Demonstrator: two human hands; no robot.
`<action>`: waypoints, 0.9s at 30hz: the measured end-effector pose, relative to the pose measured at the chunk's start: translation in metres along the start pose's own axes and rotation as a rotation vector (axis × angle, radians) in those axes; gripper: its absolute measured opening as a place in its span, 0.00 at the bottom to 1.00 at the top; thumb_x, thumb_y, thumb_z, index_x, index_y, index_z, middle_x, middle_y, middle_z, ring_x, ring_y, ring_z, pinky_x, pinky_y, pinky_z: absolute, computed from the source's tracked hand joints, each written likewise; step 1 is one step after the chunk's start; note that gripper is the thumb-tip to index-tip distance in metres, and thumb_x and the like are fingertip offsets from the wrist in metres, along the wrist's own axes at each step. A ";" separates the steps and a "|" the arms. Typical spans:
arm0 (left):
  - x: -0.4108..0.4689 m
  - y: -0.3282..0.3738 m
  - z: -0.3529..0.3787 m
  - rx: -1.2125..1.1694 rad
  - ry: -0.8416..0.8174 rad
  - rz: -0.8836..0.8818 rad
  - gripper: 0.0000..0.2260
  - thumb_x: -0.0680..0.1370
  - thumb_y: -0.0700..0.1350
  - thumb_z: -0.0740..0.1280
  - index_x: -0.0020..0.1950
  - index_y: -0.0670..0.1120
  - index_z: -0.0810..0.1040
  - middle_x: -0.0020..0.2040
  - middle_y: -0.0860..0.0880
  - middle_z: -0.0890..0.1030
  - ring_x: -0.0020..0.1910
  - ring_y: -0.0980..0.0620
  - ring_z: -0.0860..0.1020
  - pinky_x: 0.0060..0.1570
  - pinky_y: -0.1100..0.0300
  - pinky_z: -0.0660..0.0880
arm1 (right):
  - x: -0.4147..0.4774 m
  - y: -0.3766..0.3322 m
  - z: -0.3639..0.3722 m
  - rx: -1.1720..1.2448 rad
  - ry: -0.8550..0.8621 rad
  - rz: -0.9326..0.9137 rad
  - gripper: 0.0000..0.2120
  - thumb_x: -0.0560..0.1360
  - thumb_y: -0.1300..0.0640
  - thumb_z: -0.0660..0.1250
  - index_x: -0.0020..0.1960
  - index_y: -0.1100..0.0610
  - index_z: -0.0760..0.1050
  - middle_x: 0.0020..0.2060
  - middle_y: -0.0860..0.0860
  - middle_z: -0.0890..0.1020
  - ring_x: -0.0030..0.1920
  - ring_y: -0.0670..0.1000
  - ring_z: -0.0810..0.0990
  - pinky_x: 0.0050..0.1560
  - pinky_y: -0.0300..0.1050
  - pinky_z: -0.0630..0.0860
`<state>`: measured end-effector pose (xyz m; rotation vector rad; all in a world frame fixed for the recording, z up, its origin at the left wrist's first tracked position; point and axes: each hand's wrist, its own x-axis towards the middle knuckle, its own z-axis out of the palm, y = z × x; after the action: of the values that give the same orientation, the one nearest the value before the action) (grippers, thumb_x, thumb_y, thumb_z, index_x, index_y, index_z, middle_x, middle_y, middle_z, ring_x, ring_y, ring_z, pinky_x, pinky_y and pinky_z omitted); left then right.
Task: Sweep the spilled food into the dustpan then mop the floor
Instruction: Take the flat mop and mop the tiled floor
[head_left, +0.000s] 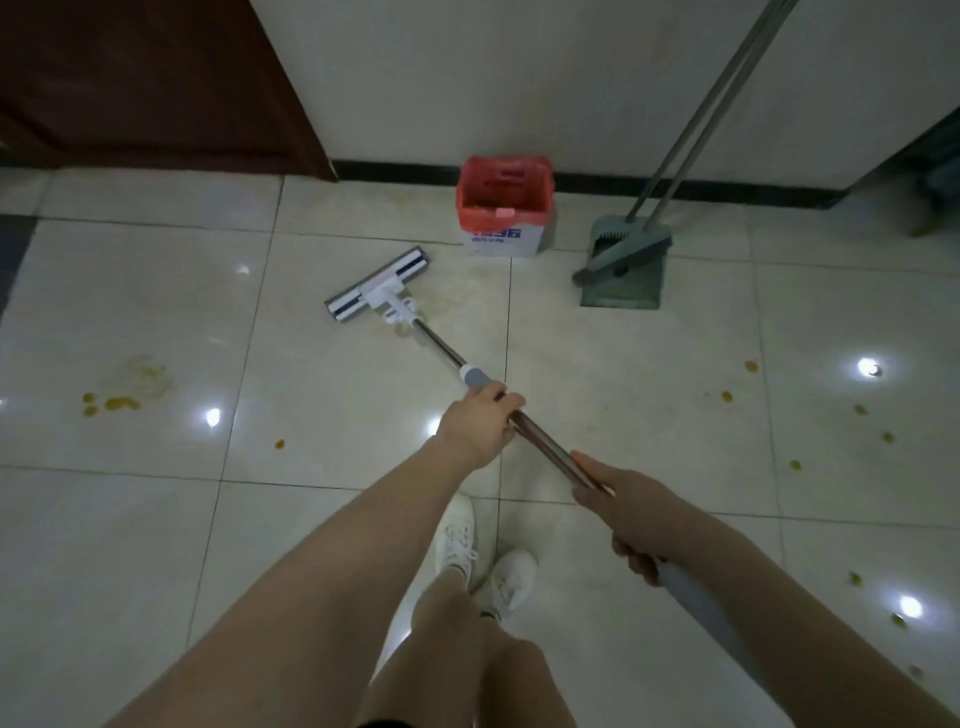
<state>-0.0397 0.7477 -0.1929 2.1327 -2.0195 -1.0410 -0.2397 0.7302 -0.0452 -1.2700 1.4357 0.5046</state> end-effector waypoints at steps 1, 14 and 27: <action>0.000 0.001 -0.001 -0.051 0.026 -0.024 0.20 0.78 0.43 0.64 0.70 0.47 0.70 0.70 0.43 0.68 0.65 0.40 0.70 0.59 0.47 0.73 | 0.000 0.000 -0.002 0.013 -0.004 0.010 0.20 0.81 0.46 0.57 0.72 0.44 0.65 0.30 0.56 0.74 0.19 0.50 0.70 0.21 0.38 0.69; 0.008 0.118 0.031 -1.621 0.222 -0.974 0.28 0.79 0.37 0.61 0.74 0.52 0.53 0.49 0.41 0.74 0.34 0.44 0.79 0.32 0.51 0.80 | -0.010 0.072 -0.015 0.194 -0.129 -0.096 0.10 0.79 0.60 0.62 0.59 0.52 0.72 0.30 0.55 0.70 0.19 0.49 0.70 0.22 0.39 0.72; 0.017 0.325 0.136 -1.779 0.256 -1.018 0.25 0.81 0.39 0.56 0.72 0.58 0.52 0.37 0.43 0.71 0.27 0.48 0.70 0.27 0.58 0.75 | -0.057 0.256 -0.125 -0.049 -0.096 -0.148 0.17 0.78 0.56 0.64 0.63 0.41 0.71 0.28 0.52 0.75 0.20 0.45 0.74 0.23 0.40 0.73</action>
<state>-0.3908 0.7374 -0.1600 1.6165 0.5112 -1.4479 -0.5296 0.7341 -0.0403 -1.3615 1.2460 0.4960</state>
